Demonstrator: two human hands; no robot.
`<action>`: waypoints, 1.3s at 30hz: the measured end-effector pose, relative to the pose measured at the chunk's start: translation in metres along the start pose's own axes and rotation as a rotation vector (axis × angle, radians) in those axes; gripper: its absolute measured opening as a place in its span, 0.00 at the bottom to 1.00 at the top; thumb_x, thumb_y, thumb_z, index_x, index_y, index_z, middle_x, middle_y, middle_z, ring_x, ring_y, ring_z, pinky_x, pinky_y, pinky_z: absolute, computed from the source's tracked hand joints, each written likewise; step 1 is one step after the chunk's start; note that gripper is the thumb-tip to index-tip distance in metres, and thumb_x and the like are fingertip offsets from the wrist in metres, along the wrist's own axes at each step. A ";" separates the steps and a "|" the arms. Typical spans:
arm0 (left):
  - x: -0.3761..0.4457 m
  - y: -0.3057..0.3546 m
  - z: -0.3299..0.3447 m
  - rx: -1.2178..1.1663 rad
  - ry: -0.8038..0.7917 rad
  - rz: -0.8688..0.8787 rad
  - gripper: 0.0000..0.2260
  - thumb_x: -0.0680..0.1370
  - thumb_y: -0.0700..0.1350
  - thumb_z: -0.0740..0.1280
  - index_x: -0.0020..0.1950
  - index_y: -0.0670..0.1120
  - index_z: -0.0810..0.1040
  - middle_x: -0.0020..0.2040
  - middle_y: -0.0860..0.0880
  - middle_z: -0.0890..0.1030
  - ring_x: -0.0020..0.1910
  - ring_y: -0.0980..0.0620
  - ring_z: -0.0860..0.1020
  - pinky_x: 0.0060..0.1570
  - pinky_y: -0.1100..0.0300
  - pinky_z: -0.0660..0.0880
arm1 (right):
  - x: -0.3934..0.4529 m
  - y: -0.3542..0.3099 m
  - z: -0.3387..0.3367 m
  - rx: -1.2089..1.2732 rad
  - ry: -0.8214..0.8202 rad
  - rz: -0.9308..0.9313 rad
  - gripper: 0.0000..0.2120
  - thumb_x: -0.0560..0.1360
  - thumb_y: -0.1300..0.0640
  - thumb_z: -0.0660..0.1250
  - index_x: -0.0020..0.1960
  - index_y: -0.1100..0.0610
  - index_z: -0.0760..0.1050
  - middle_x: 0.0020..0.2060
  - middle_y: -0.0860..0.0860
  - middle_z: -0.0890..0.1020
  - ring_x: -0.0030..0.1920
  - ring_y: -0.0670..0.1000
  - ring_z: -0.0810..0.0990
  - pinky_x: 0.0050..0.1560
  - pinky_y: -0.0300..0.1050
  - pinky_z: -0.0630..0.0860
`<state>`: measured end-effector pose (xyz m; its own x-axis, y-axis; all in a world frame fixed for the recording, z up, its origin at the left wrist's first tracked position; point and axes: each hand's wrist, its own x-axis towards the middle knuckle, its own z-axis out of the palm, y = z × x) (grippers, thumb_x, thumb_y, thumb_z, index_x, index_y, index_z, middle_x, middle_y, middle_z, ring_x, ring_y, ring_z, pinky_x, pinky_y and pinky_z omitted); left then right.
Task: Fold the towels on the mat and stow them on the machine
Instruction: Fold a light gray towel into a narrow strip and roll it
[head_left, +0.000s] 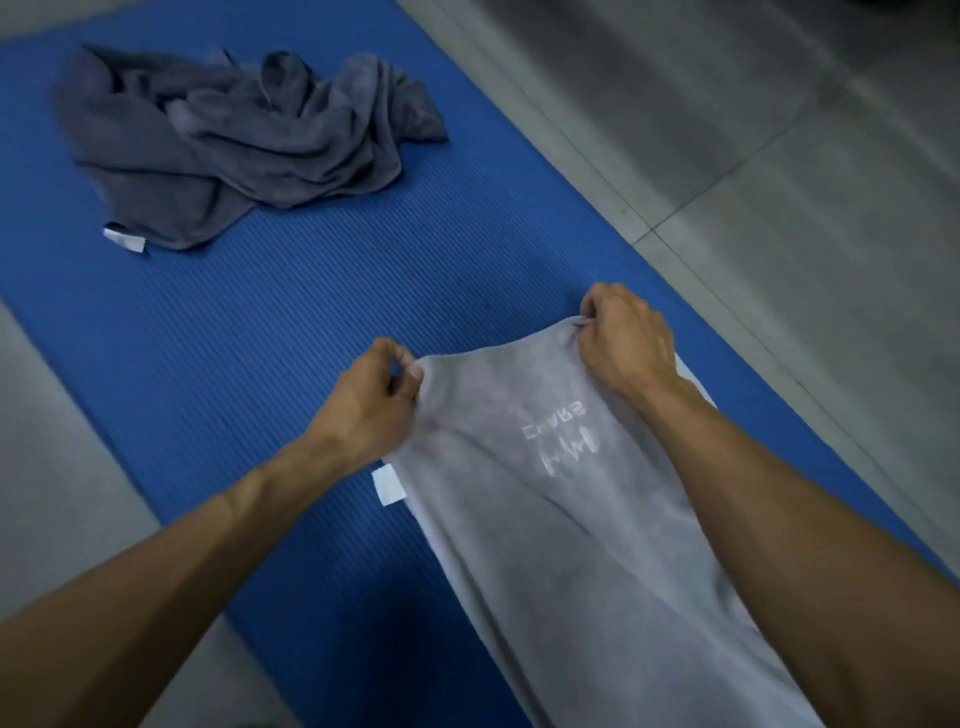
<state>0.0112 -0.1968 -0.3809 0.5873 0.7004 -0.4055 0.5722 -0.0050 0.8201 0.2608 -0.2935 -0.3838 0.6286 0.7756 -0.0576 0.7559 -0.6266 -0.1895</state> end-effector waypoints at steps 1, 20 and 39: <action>0.002 -0.005 -0.006 0.094 0.028 0.011 0.05 0.81 0.47 0.60 0.47 0.48 0.71 0.30 0.50 0.74 0.28 0.55 0.71 0.29 0.59 0.69 | 0.009 -0.007 -0.002 -0.016 0.031 -0.005 0.08 0.73 0.66 0.55 0.46 0.56 0.71 0.43 0.53 0.78 0.43 0.58 0.75 0.43 0.52 0.71; 0.032 -0.029 0.043 1.004 -0.116 0.486 0.30 0.80 0.59 0.44 0.77 0.46 0.61 0.76 0.44 0.63 0.77 0.42 0.57 0.74 0.41 0.51 | 0.090 -0.005 0.027 0.006 -0.024 0.308 0.10 0.79 0.59 0.58 0.57 0.61 0.75 0.60 0.58 0.72 0.57 0.60 0.75 0.50 0.50 0.70; 0.046 -0.034 0.038 0.983 -0.072 0.450 0.45 0.71 0.77 0.46 0.80 0.49 0.48 0.80 0.45 0.47 0.78 0.43 0.41 0.74 0.38 0.41 | 0.075 0.000 0.062 -0.117 -0.179 -0.066 0.30 0.80 0.35 0.38 0.79 0.45 0.40 0.79 0.45 0.39 0.78 0.48 0.37 0.76 0.58 0.35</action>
<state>0.0404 -0.1914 -0.4423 0.8720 0.4481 -0.1971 0.4854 -0.8434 0.2303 0.2967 -0.2309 -0.4491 0.5425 0.8096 -0.2242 0.8168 -0.5707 -0.0845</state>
